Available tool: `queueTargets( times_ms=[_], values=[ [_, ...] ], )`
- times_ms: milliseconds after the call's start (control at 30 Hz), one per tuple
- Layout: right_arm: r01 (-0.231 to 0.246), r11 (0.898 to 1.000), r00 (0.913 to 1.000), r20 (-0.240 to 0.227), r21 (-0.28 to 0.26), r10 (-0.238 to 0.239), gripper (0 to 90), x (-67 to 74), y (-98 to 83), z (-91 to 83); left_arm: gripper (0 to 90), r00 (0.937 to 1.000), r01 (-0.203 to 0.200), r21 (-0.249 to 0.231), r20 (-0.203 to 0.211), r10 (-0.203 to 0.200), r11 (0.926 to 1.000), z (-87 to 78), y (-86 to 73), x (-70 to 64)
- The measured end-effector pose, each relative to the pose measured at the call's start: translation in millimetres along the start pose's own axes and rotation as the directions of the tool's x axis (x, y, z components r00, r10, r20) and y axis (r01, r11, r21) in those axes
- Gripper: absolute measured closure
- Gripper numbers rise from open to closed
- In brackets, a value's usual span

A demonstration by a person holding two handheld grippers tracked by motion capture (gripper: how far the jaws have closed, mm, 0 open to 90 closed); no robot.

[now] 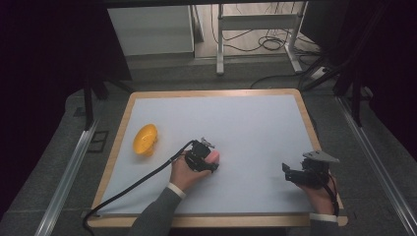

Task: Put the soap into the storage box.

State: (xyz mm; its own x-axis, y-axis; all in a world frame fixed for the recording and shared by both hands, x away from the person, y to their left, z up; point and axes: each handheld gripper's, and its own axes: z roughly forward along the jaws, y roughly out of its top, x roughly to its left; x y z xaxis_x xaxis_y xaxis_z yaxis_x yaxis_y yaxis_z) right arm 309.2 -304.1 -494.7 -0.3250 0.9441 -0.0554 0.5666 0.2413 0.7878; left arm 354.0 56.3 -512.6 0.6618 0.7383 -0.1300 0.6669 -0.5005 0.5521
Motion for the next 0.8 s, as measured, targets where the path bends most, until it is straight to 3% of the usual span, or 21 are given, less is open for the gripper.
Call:
queueTargets(
  times_ms=[100,367,800],
  values=[
    [0.000,1.000,1.0000,0.002,0.000,0.000,6.8,-0.2,-0.1,0.2,58.3,1.0000,0.003,-0.007,-0.005,-0.003,1.0000,-0.6,0.0,0.2],
    [-0.003,1.000,1.0000,0.005,-0.005,0.003,6.8,-0.7,0.3,-1.2,59.6,1.0000,-0.002,-0.010,-0.004,0.002,0.9999,-2.3,-0.1,0.7],
    [-0.002,1.000,1.0000,0.008,-0.011,0.002,6.8,-1.6,0.3,-2.3,59.7,0.9996,-0.019,-0.065,-0.020,0.017,0.9977,-32.0,1.7,3.4]
  ],
)
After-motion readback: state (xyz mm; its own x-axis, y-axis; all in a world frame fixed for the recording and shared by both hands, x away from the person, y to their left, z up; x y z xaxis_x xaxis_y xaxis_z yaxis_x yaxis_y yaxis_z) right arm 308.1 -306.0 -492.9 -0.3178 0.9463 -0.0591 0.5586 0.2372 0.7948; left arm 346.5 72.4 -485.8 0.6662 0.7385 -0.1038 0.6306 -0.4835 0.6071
